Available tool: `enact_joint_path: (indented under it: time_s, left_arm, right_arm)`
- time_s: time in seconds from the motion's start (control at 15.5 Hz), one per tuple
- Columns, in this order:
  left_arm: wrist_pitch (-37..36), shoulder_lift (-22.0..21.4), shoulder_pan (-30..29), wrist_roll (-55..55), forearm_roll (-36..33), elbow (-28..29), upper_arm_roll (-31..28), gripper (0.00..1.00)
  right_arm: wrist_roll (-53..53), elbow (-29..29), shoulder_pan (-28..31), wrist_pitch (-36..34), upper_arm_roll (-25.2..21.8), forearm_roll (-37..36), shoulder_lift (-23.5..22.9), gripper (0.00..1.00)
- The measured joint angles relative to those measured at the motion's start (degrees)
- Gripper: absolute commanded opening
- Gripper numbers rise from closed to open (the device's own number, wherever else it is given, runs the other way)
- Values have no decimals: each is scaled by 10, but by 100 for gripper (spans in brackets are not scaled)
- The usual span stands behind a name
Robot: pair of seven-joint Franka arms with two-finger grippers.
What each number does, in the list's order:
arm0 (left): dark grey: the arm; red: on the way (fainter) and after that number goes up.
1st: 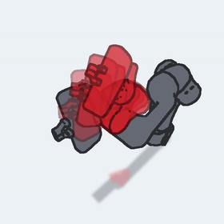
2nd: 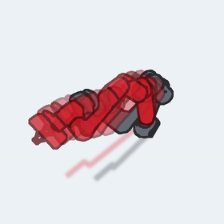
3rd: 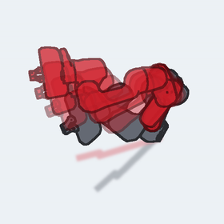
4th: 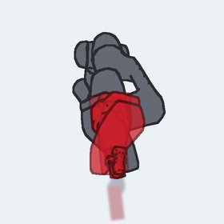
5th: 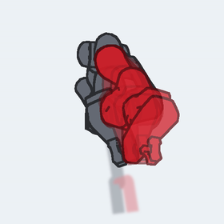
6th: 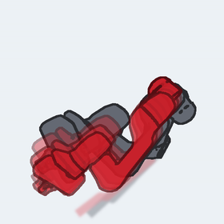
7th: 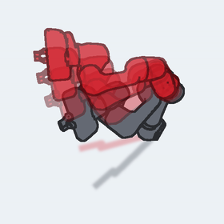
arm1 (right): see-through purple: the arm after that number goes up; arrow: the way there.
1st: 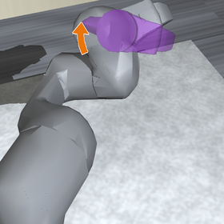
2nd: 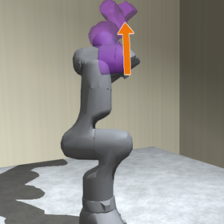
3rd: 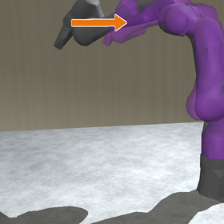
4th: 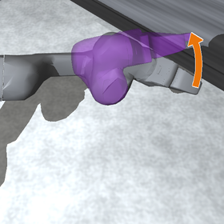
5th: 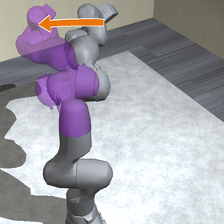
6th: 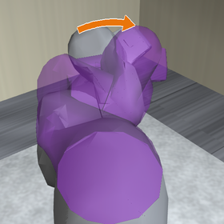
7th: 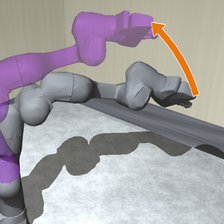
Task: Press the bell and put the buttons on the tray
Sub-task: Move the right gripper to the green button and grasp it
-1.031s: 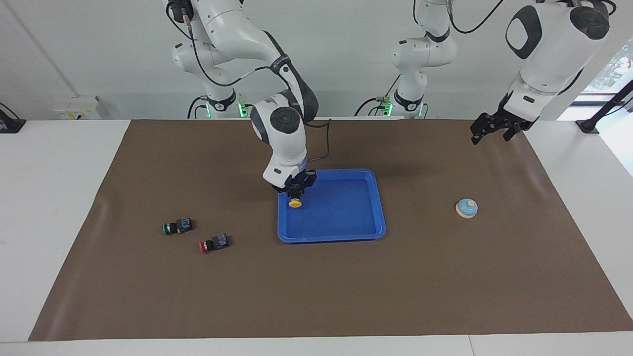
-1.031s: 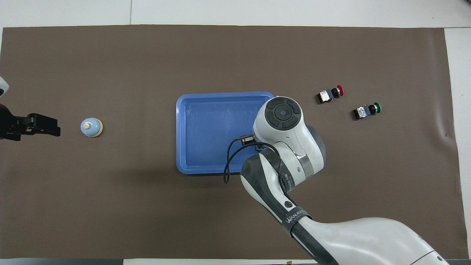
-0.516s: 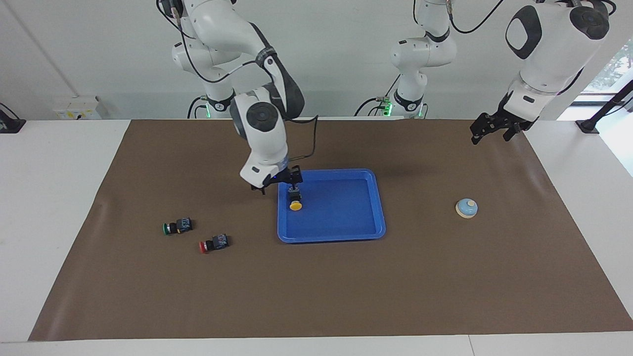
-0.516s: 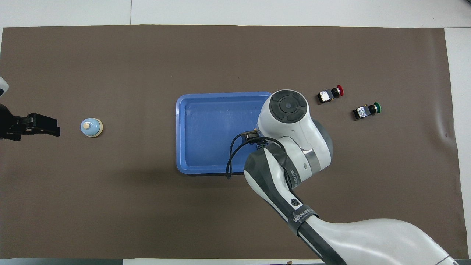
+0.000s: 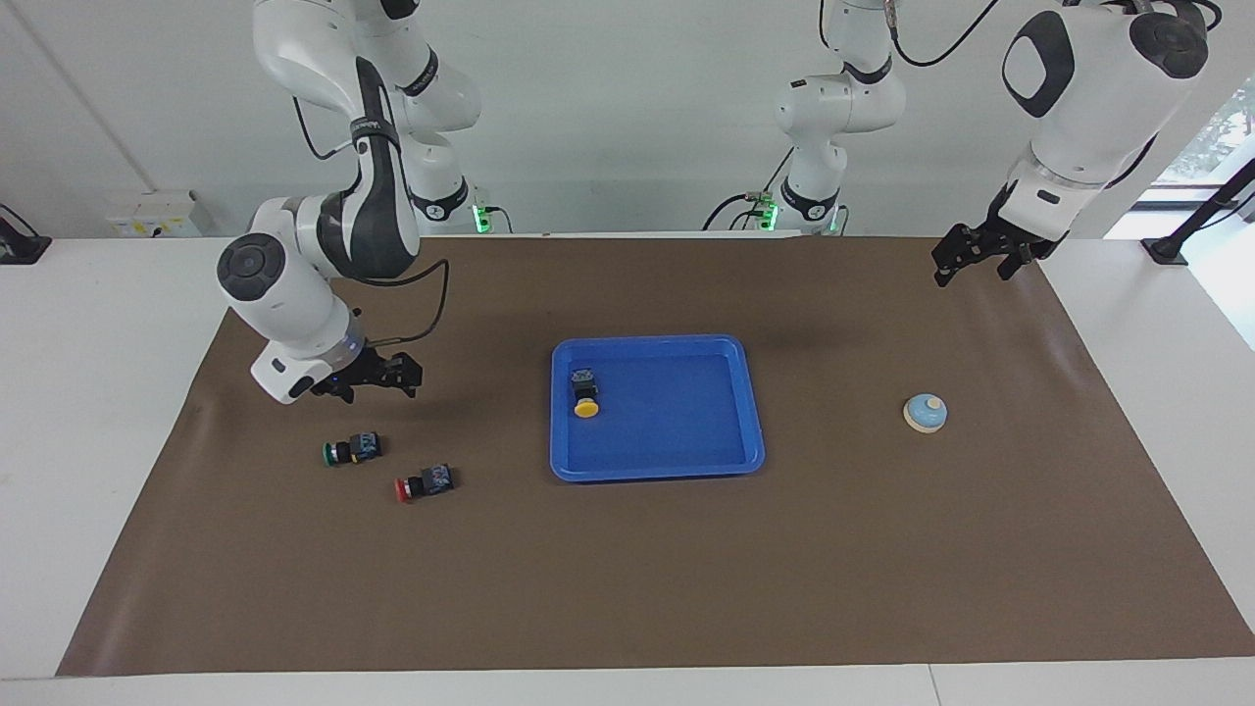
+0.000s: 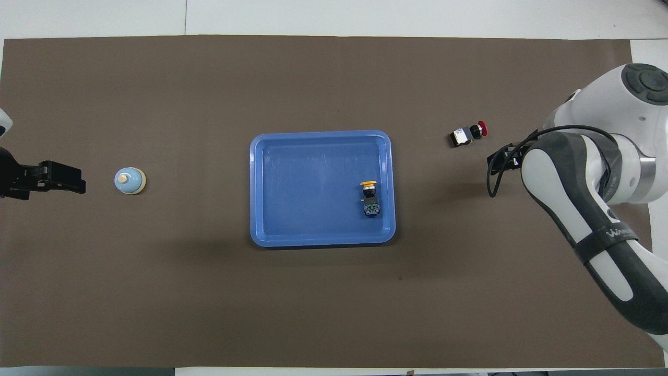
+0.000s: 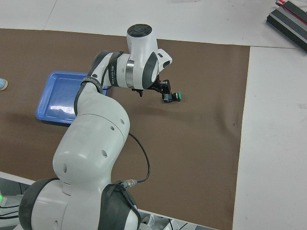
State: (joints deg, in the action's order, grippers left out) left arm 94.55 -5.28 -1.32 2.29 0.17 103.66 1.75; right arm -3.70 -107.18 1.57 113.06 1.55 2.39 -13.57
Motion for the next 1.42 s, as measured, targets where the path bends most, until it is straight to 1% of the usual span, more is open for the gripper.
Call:
enact_joint_path:
  time_s: [0.13, 0.19, 0.45, 0.77, 0.9, 1.16, 1.42]
  left_arm:
    - [0, 0, 0, 0, 0, 0, 0, 100]
    - [0, 0, 0, 0, 0, 0, 0, 100]
    - [0, 0, 0, 0, 0, 0, 0, 100]
    - [0, 0, 0, 0, 0, 0, 0, 100]
    - [0, 0, 0, 0, 0, 0, 0, 100]
    - [0, 0, 0, 0, 0, 0, 0, 100]
    - [0, 0, 0, 0, 0, 0, 0, 100]
  right_arm:
    - [10, -1, 3, 20, 0, 0, 0, 97]
    - [17, -3, 6, 29, 0, 0, 0, 100]
    - [17, -1, 18, 44, 0, 0, 1, 100]
    - [7, 2, 39, 80, 0, 0, 16, 100]
    - [69, 2, 40, 92, 0, 0, 17, 100]
    - [266, -4, 39, 118, 4, 0, 14, 100]
    - [432, -9, 40, 132, 4, 0, -11, 100]
